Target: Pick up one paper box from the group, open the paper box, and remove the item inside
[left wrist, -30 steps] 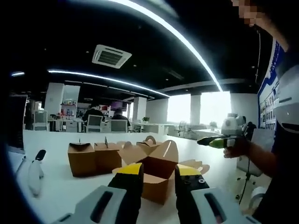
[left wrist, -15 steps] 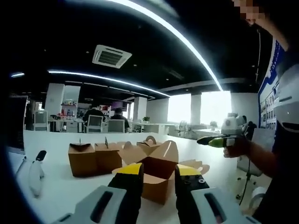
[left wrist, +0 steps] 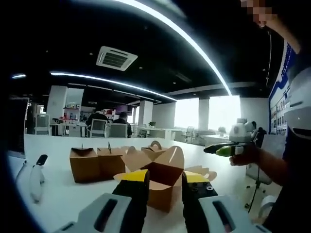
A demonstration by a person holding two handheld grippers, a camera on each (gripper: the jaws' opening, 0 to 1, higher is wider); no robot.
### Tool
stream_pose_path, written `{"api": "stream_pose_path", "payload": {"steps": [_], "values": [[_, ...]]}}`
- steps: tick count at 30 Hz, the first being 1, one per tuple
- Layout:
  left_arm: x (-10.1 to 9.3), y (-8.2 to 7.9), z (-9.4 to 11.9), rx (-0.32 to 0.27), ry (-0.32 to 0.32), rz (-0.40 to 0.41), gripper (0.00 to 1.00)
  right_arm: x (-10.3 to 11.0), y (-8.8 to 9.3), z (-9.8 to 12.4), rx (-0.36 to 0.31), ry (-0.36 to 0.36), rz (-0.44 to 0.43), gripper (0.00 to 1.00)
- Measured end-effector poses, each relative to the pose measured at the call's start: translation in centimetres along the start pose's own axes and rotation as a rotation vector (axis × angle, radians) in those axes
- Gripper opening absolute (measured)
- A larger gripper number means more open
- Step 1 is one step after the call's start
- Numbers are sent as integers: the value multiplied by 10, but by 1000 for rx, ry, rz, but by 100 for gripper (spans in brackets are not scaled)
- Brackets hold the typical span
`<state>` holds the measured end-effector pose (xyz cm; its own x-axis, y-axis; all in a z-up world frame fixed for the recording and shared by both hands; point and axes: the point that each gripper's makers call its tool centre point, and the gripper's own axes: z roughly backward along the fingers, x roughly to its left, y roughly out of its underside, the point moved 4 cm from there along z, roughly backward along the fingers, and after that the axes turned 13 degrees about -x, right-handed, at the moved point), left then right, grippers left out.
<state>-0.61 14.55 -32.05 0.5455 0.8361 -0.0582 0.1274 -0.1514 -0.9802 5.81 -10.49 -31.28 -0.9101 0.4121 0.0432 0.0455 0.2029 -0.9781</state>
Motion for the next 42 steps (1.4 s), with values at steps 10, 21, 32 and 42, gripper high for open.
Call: {"api": "stream_pose_path", "payload": {"steps": [10, 21, 32, 42], "values": [[-7, -1, -4, 0, 26, -16, 29, -2, 3, -4, 9, -1, 3, 31], [-7, 6, -8, 12, 33, 20, 29, 0, 10, 1, 41, 23, 8, 31], [-7, 5, -8, 4, 35, 32, 29, -5, 10, -5, 40, 43, -13, 31], [-7, 15, -15, 4, 36, 57, 29, -8, 13, -10, 48, 31, -28, 31]]}}
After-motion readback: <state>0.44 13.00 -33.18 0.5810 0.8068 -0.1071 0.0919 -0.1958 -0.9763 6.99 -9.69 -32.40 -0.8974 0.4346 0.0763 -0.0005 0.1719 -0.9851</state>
